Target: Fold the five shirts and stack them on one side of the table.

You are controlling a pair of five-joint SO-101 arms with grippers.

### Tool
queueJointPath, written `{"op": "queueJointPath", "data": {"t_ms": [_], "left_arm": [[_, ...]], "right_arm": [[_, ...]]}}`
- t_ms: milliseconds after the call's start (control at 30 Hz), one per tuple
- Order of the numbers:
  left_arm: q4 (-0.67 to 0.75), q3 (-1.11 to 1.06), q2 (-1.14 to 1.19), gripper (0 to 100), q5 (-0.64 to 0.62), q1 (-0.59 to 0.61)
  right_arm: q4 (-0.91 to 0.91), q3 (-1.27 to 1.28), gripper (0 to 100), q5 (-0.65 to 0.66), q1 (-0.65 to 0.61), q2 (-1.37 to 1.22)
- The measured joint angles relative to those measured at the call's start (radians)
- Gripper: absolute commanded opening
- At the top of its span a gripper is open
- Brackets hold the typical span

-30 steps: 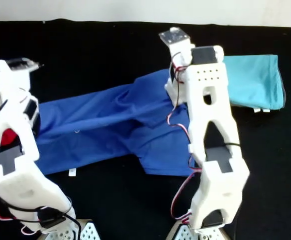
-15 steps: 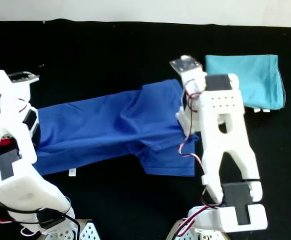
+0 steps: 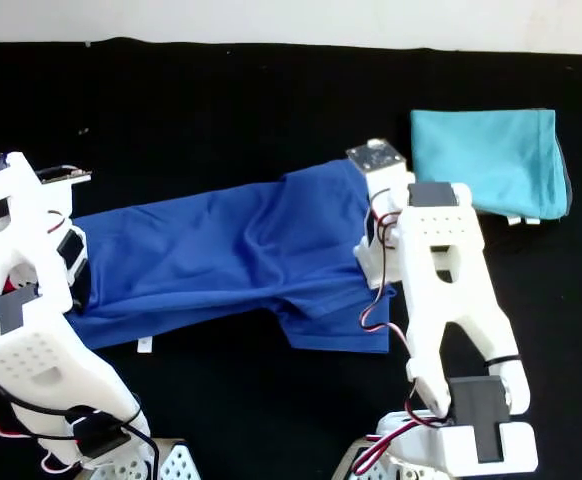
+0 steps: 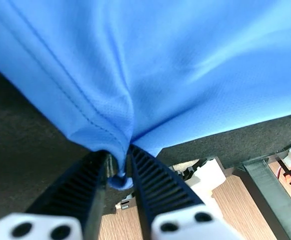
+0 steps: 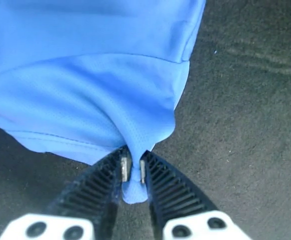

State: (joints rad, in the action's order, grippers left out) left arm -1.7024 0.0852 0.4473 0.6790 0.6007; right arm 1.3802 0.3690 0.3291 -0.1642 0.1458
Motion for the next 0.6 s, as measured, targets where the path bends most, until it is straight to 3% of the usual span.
{"op": "queueJointPath", "data": {"t_ms": [167, 367, 433, 533, 600], "left_arm": [[-0.011, 0.057, 0.0, 19, 0.003, 0.0], [-0.041, 0.218, 0.0, 18, 0.037, 0.021], [-0.041, 0.273, 0.0, 16, 0.037, 0.034], [-0.041, 0.331, 0.005, 0, 0.035, 0.029], [-0.038, 0.348, 0.006, 3, -0.008, 0.009]], "right_arm": [[0.049, 0.0, 17.1, 0.0, 0.0, 0.002], [0.103, -0.018, 16.6, 0.0, -0.015, 0.078], [0.103, -0.043, 15.4, 0.0, -0.018, 0.109], [0.071, -0.086, 0.2, 0.0, -0.02, 0.123], [0.009, -0.107, 3.0, 0.0, -0.02, 0.114]]}}
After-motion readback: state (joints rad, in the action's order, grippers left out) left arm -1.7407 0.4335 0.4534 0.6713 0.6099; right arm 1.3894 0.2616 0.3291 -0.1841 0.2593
